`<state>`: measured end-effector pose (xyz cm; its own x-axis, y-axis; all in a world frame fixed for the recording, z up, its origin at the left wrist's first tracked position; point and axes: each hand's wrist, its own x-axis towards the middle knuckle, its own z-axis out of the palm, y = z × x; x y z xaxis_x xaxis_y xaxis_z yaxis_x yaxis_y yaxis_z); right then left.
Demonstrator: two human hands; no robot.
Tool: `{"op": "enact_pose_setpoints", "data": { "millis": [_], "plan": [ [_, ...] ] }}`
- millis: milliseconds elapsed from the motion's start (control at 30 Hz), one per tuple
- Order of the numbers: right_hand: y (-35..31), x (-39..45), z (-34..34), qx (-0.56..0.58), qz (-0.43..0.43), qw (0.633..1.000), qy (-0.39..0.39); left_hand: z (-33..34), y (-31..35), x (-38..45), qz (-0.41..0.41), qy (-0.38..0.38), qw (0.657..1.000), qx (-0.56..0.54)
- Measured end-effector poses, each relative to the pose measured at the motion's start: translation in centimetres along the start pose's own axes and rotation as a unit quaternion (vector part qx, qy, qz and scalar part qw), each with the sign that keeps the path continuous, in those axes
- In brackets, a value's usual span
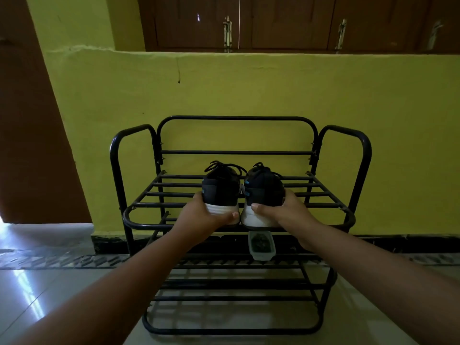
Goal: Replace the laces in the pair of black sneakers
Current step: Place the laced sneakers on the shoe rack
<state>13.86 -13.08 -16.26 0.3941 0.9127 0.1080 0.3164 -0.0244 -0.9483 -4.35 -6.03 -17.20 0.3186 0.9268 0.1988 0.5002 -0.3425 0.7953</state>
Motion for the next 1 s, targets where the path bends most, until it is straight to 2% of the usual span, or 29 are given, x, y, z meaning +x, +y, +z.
{"op": "enact_pose_setpoints", "data": {
  "millis": [400, 600, 833, 1000],
  "plan": [
    [1.1, 3.2, -0.6, -0.007, -0.015, 1.0, 0.013, 1.6, -0.8, 3.0, -0.01, 0.017, 0.999, -0.049],
    [1.6, 3.8, -0.6, -0.004, -0.022, 1.0, 0.016, 1.7, -0.8, 3.5, -0.001, 0.017, 0.999, -0.033],
    [1.8, 3.4, -0.9, -0.02, -0.043, 0.999, -0.017, 2.0, -0.8, 3.2, 0.002, 0.018, 1.0, -0.003],
    [1.4, 2.9, -0.9, -0.073, -0.049, 0.996, 0.005, 2.4, -0.6, 2.6, 0.007, 0.055, 0.996, 0.063]
  ]
}}
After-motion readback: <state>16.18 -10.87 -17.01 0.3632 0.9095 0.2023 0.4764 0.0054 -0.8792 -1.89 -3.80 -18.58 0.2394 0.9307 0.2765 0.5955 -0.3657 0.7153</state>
